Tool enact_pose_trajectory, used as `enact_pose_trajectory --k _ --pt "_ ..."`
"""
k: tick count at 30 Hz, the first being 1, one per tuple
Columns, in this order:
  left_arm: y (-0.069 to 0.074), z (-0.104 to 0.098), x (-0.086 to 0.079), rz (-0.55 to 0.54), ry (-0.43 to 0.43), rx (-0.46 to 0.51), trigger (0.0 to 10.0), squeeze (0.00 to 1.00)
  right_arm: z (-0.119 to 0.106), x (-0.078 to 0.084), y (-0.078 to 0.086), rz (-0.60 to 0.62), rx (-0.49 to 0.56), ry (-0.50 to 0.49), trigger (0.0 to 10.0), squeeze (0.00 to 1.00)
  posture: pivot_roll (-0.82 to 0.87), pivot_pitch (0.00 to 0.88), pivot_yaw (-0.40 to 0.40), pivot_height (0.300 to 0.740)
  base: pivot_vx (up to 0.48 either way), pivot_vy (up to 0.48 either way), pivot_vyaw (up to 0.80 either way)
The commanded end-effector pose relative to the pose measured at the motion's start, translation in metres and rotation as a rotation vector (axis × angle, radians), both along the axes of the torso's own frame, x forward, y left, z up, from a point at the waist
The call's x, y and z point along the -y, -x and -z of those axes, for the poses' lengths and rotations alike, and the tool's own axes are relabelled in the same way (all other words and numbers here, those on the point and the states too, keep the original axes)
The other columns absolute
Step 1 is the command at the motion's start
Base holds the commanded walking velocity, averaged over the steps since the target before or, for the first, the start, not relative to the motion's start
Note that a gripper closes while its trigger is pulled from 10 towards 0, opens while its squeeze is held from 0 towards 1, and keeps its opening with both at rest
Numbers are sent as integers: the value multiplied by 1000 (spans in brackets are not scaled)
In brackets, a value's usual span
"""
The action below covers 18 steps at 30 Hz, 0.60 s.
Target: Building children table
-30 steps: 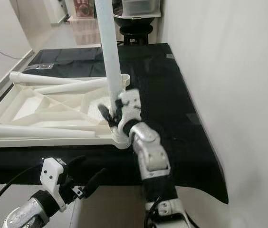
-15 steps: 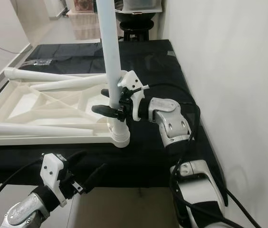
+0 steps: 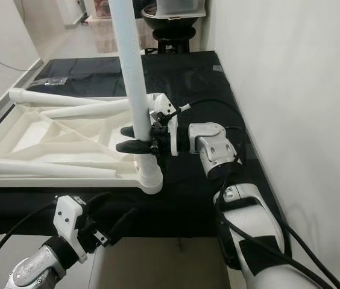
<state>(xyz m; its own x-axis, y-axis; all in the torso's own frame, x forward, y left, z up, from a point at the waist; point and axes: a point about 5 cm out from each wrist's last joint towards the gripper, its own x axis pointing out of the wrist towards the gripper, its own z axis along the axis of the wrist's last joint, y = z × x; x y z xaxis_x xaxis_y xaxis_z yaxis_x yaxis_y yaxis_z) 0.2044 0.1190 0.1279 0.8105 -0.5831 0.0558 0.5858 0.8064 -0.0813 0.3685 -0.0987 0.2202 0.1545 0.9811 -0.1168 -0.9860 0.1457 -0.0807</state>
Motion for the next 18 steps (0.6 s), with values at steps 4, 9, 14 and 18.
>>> enact_pose_trajectory --k 4,9,14,18 --pt "2 3 -1 0 -7 -16 10000 0 22 4 1 70 -35 11 0 0 -1 89 48 740 0 0 0" --pt "6 3 -5 -2 -13 -22 10000 0 85 0 19 763 -143 27 0 0 13 104 28 740 0 0 0" --pt "7 1 -6 -12 -12 -23 10000 0 122 -16 65 1097 -295 46 0 0 16 104 54 740 0 0 0" --pt "6 2 -6 -13 -20 -18 10000 0 111 -30 48 992 -158 64 0 0 23 100 44 740 0 0 0"
